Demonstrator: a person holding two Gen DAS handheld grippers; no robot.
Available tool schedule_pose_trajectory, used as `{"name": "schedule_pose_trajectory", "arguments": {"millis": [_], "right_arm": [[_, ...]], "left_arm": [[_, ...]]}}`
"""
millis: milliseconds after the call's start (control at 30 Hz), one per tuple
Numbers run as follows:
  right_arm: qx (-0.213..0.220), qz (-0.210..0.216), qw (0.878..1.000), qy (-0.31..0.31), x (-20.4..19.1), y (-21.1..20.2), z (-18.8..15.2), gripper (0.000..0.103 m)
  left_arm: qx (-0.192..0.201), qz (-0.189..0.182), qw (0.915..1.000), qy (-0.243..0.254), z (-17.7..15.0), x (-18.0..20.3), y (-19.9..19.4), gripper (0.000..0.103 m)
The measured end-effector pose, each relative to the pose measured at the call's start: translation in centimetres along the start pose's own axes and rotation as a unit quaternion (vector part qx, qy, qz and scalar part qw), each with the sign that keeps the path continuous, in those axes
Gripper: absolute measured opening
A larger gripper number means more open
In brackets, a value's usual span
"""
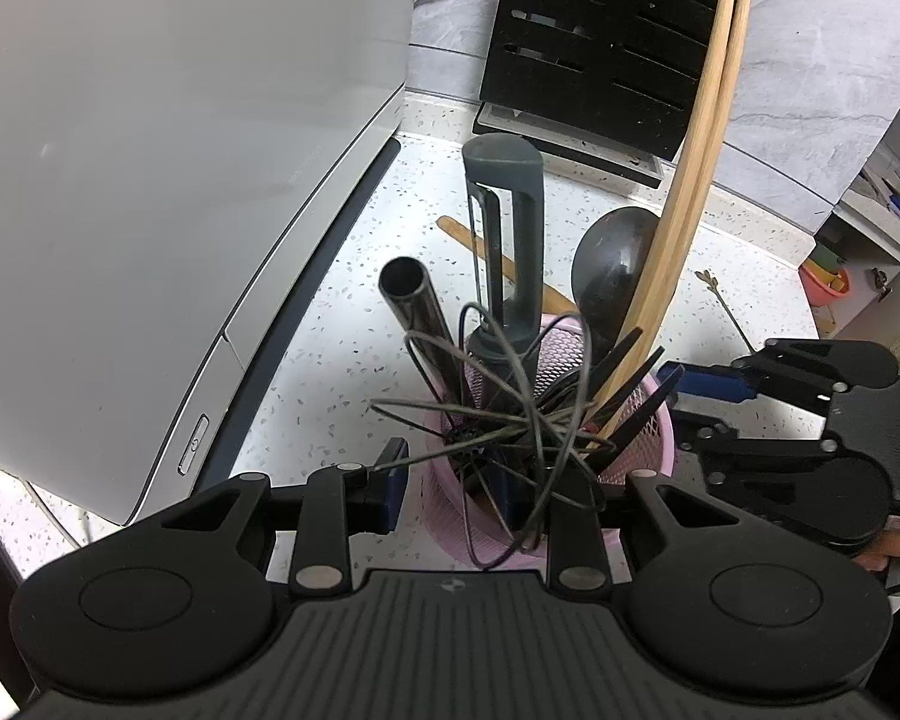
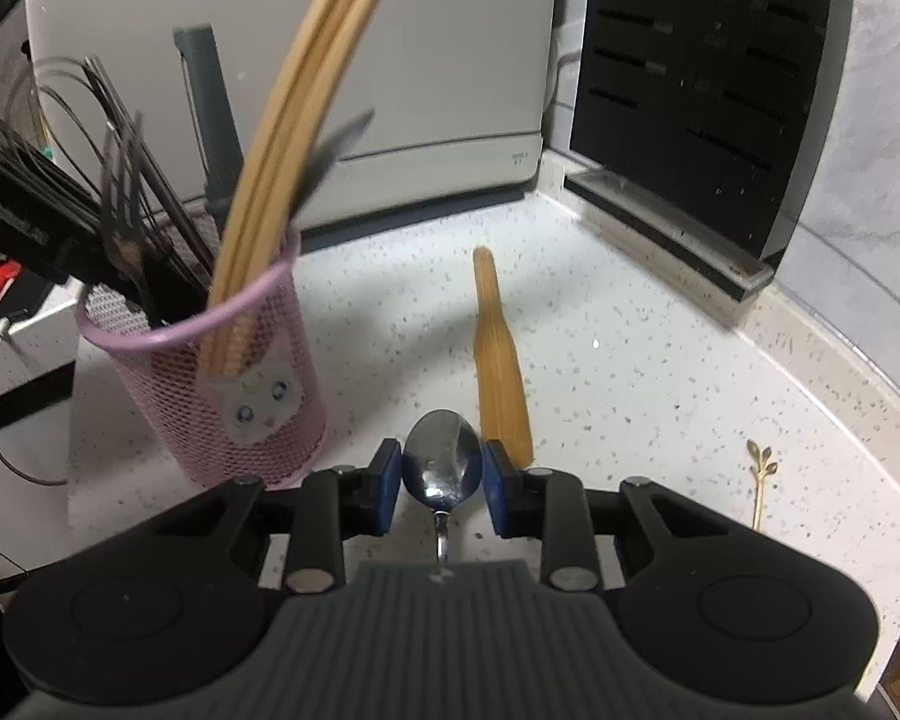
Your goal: Organize utensils
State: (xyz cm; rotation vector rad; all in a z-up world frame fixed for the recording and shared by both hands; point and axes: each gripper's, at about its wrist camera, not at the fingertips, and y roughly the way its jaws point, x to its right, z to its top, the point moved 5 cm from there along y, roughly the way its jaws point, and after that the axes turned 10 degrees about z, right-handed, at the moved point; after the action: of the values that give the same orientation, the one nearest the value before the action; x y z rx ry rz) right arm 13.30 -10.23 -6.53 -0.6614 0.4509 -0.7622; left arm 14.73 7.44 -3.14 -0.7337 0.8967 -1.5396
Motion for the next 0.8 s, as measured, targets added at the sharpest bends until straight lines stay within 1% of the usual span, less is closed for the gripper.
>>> {"name": "schedule_pose_trajectory", "arguments": {"millis": [367, 800], "right_arm": [[0.048, 0.004, 0.999, 0.004, -0.6, -3.6, 1.4, 0.027], [0.078, 0.005, 0.997, 0.008, -1.1, -5.1, 2.3, 0.027]], "left_arm": [[-0.001, 0.001, 1.0, 0.001, 0.0, 0.1, 0.1, 0.033], [-0.001, 0.001, 1.0, 0.001, 0.0, 0.2, 0.2, 0.033]]}}
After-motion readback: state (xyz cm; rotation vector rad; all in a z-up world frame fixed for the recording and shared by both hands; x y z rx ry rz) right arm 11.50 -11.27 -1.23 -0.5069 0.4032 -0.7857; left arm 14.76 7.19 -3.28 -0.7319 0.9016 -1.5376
